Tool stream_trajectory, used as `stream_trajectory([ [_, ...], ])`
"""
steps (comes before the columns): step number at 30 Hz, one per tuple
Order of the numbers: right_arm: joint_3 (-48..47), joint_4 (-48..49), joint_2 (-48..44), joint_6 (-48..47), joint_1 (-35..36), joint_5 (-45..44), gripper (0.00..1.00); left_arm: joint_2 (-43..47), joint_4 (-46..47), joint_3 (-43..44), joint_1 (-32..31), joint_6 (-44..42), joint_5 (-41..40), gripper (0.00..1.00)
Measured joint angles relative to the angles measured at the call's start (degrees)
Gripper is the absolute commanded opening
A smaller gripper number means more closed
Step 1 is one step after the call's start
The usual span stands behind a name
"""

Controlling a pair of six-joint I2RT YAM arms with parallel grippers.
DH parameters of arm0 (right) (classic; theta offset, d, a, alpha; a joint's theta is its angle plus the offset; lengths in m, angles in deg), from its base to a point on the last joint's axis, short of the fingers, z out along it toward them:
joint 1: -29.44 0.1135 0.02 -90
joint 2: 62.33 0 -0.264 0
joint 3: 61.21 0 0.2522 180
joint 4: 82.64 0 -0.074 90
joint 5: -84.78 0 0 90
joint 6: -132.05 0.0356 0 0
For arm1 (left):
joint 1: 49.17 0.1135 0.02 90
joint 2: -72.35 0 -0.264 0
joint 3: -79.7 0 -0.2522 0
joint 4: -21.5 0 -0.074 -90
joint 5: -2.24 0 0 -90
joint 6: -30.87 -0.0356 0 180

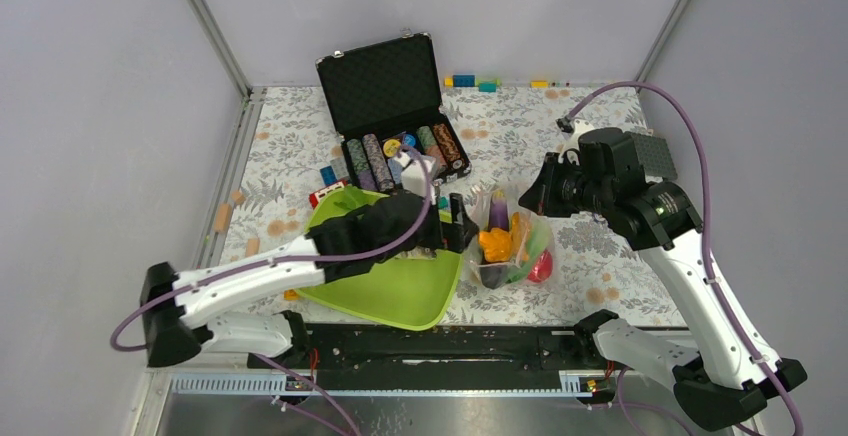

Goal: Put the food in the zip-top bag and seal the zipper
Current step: Adjust the zipper food storage bag at the center of the board.

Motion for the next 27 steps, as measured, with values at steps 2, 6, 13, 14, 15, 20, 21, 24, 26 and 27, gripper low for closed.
stream_trajectory([
  [2,0.11,0.11,-0.07,-0.15,0.02,0.0,0.0,-4.22,-1.05,1.46,-0.04,0.37,0.26,0.81],
  [6,0.11,0.11,-0.11,-0.2,0.02,-0.04,0.0,-7.67,-3.26,1.55,-0.04,1.33,1.55,0.2],
  [13,0.48,-0.61,-0.66,-1.27,0.02,-2.43,0.0,-8.79,-4.17,3.93,-0.11,1.38,5.16,0.0],
  [14,0.52,-0.85,-0.66,-1.64,0.02,-3.1,0.0,-8.85,-4.24,4.98,-0.15,0.98,5.42,0.0],
  [15,0.59,-1.11,-0.66,-1.99,0.02,-4.15,0.0,-8.96,-4.39,6.4,-0.22,0.37,5.66,0.0],
  [20,0.85,-4.48,-0.85,-3.65,0.02,-13.46,0.0,-12.37,-5.92,16.87,-0.31,-2.99,6.27,0.0],
  [21,0.85,-5.27,-1.09,-3.91,0.02,-15.58,0.0,-14.05,-6.36,20.22,-0.31,-3.85,6.49,0.0],
  [24,0.87,-6.84,-2.49,-4.55,0.02,-20.59,0.0,-19.37,-7.28,29.05,-0.31,-5.55,6.71,0.0],
  [26,0.85,-7.37,-3.74,-4.81,0.0,-22.64,0.0,-22.97,-7.61,33.97,-0.31,-6.43,6.34,0.0],
  [27,0.87,-7.69,-4.44,-5.01,0.02,-23.56,0.0,-24.83,-8.02,36.17,-0.31,-6.93,5.92,0.0],
])
